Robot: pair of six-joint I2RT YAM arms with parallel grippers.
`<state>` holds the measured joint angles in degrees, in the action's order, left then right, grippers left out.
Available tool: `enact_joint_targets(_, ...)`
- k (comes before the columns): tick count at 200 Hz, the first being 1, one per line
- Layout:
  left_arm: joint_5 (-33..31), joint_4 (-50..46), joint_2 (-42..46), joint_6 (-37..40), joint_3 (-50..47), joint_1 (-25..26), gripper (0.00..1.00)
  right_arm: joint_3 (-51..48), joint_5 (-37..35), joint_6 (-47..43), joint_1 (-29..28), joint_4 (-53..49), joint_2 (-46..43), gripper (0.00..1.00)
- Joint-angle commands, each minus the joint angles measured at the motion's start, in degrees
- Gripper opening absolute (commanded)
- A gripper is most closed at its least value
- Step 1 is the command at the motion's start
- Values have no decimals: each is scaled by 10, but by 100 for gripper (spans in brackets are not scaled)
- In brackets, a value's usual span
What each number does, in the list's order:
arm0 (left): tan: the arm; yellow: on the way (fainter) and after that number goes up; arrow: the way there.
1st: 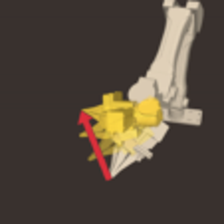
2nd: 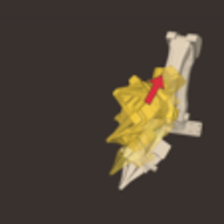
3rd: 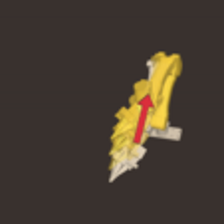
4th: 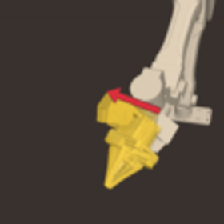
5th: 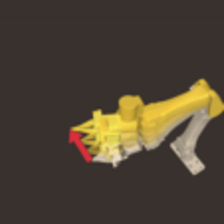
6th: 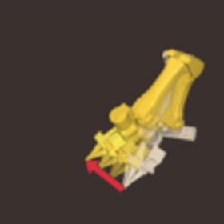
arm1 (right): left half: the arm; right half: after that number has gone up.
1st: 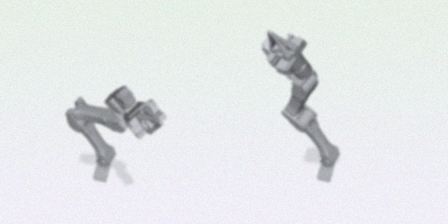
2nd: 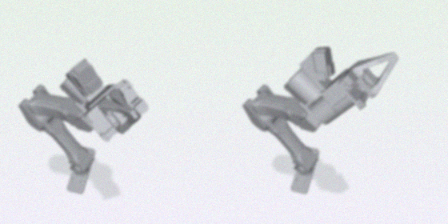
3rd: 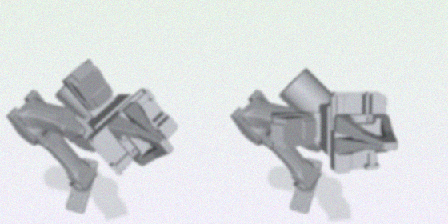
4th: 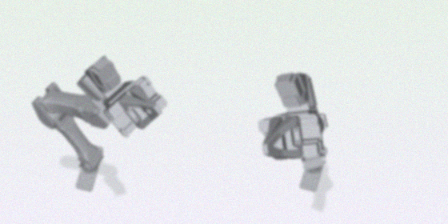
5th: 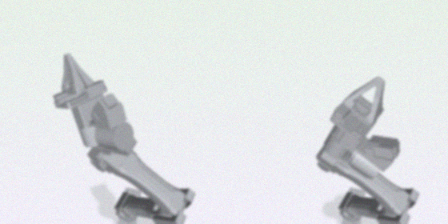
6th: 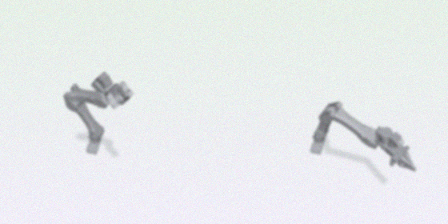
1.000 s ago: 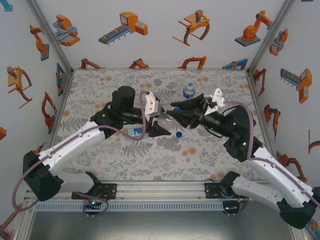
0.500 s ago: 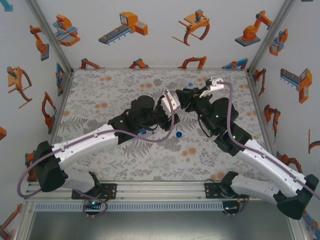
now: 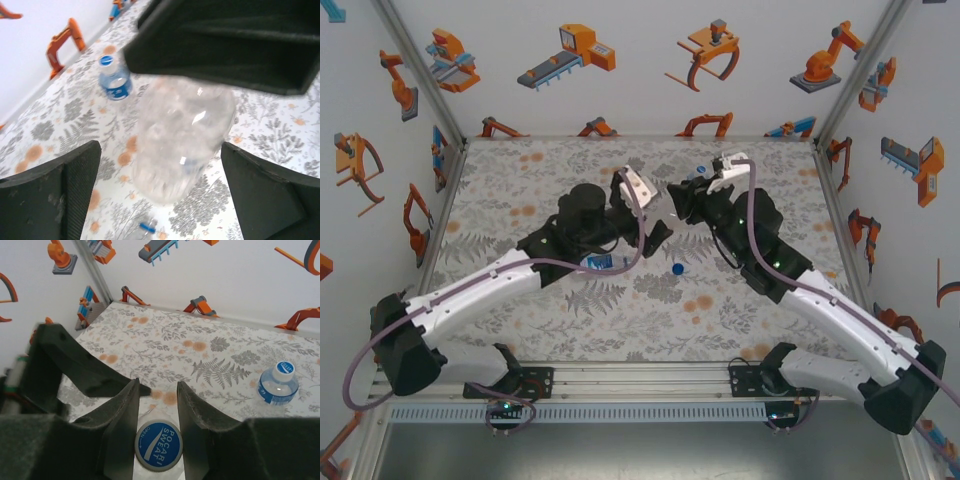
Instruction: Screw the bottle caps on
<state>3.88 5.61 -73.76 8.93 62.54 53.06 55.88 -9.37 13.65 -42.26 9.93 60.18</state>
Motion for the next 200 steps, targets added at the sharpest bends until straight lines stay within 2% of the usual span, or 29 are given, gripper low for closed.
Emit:
enact_joint_targets(1,-3,-36,46,-42,-17,-28,97,-15,72,-27,37,65,35,0)
enact_joint_targets(39,-40,-124,104,-62,-43,-73,97,-24,122,-59,88,179,129,0)
enact_joint_targets(65,-86,-182,139,-135,-53,-113,97,-18,141,-97,111,262,208,0)
enact_joint_targets(87,-70,-222,157,-171,-61,-146,97,8,162,-101,132,308,280,0)
enact_joint_targets(126,-42,-236,183,-195,-85,-152,97,70,179,-135,152,327,383,0)
enact_joint_targets(154,16,-230,208,-206,-110,-152,97,106,193,-154,161,328,435,0)
enact_joint_targets(200,28,-233,237,-233,-135,-153,97,140,205,-148,175,323,489,0)
